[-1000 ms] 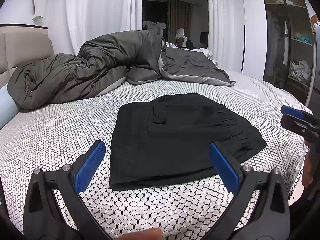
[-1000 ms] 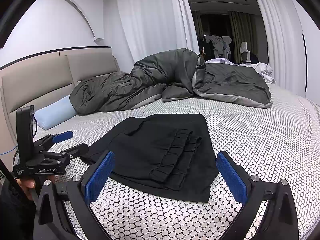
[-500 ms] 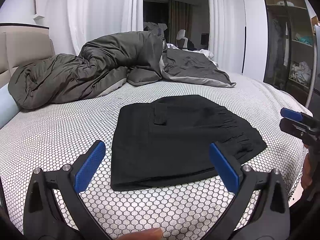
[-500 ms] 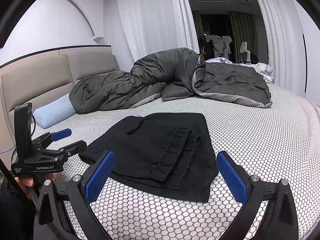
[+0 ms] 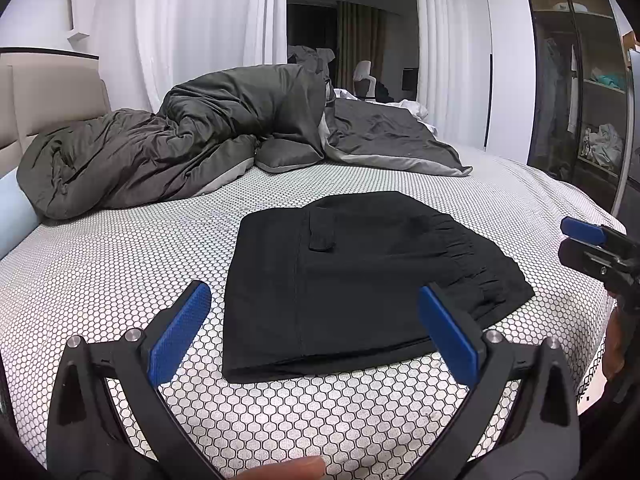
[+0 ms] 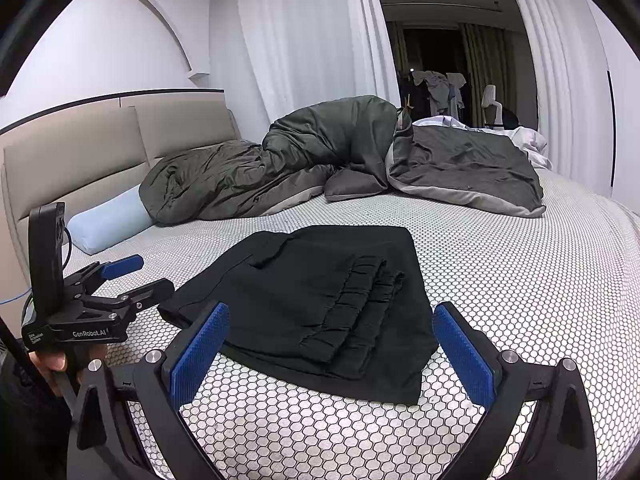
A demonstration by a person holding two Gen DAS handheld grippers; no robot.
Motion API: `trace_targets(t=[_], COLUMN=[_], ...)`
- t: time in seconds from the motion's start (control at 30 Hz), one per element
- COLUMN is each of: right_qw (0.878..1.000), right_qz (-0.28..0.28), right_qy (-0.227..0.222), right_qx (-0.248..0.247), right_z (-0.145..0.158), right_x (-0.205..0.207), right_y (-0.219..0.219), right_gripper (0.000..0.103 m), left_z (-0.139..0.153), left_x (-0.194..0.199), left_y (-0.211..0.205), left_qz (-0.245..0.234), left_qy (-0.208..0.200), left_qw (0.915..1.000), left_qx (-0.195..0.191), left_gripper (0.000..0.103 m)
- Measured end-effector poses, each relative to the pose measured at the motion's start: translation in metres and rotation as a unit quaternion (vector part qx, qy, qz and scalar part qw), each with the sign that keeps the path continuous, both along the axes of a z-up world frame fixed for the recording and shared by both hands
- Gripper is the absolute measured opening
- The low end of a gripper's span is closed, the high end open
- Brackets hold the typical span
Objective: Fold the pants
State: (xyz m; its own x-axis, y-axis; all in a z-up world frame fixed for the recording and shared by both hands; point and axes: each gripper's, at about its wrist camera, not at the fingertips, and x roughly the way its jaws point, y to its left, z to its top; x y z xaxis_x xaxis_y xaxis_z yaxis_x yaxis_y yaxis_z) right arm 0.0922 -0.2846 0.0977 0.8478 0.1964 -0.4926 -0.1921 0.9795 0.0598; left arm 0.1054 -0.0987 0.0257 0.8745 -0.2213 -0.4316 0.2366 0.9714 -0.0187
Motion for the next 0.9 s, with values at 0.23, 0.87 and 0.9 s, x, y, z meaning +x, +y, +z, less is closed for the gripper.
trace_targets(t=[0.23, 0.87, 0.9], right_qw=[1.000, 1.000, 1.000], right_qz=[0.000, 0.003, 0.003], right_qy=[0.000, 0.002, 0.002], right_qx=[0.000, -0.001, -0.001], right_z=[-0.0001, -0.0010, -0.0012], right_x=[0.0002, 0.0009, 0.0011], right_y=[0.0004, -0.0020, -0.0022], right_gripper=[0.103, 0.103, 0.103], left_z=[-0.0001, -0.0005, -0.0006], left_x=[0.0008, 0.0009, 0.0010], left_y=[-0.0002, 0.0012, 0.0013], left_qz=[0.000, 0.000, 0.000], left_qy=[0.000, -0.001, -0.001], left_qw=[1.0000, 1.0000, 1.0000], left_qx=[0.000, 0.000, 0.000], left_gripper=[0.102, 0.102, 0.102])
